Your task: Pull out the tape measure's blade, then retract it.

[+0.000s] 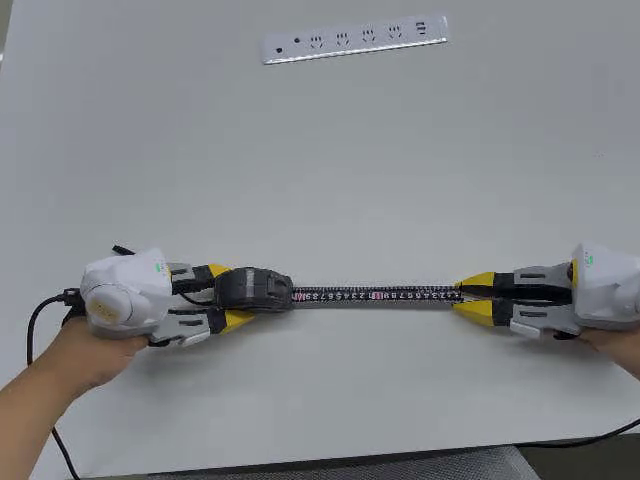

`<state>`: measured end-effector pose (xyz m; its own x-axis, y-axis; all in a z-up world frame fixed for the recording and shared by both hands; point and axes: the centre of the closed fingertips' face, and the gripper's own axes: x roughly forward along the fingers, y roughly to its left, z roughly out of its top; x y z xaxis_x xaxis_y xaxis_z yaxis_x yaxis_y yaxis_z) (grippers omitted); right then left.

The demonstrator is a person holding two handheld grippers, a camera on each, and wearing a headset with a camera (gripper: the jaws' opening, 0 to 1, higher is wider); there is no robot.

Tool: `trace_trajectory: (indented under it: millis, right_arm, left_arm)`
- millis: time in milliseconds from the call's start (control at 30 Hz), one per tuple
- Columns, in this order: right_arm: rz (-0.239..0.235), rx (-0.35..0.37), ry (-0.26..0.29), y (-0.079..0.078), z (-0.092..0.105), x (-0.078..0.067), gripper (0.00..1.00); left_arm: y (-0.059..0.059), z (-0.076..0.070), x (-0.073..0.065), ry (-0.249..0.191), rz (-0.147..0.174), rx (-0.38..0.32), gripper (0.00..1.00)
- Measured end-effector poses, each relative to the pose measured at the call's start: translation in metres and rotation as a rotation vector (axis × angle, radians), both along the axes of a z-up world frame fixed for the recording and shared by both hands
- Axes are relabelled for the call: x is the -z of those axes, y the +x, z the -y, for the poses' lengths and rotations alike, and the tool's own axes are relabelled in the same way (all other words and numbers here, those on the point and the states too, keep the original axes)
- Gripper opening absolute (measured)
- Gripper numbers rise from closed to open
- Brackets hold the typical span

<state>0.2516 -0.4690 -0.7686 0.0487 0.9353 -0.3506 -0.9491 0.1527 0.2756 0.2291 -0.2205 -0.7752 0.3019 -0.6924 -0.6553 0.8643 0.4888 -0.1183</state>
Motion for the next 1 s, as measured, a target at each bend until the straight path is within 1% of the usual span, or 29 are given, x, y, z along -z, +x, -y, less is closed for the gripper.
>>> trace_trajectory:
  millis: [67, 100, 533, 1000]
  right_arm:
    - [0.004, 0.002, -0.006, 0.001, 0.002, 0.001, 0.08]
    - [-0.002, 0.004, -0.001, 0.0, 0.003, 0.0, 0.08]
    - [-0.003, 0.026, -0.002, 0.001, 0.018, 0.0, 0.08]
    - [-0.004, 0.026, -0.008, -0.001, 0.028, 0.0, 0.08]
  left_arm:
    - [0.0, 0.0, 0.0, -0.001, 0.0, -0.001, 0.29]
    - [0.0, 0.0, 0.0, 0.0, 0.0, 0.0, 0.29]
    - [0.0, 0.0, 0.0, 0.005, -0.003, -0.003, 0.29]
    - [0.0, 0.001, 0.0, 0.011, -0.005, -0.001, 0.29]
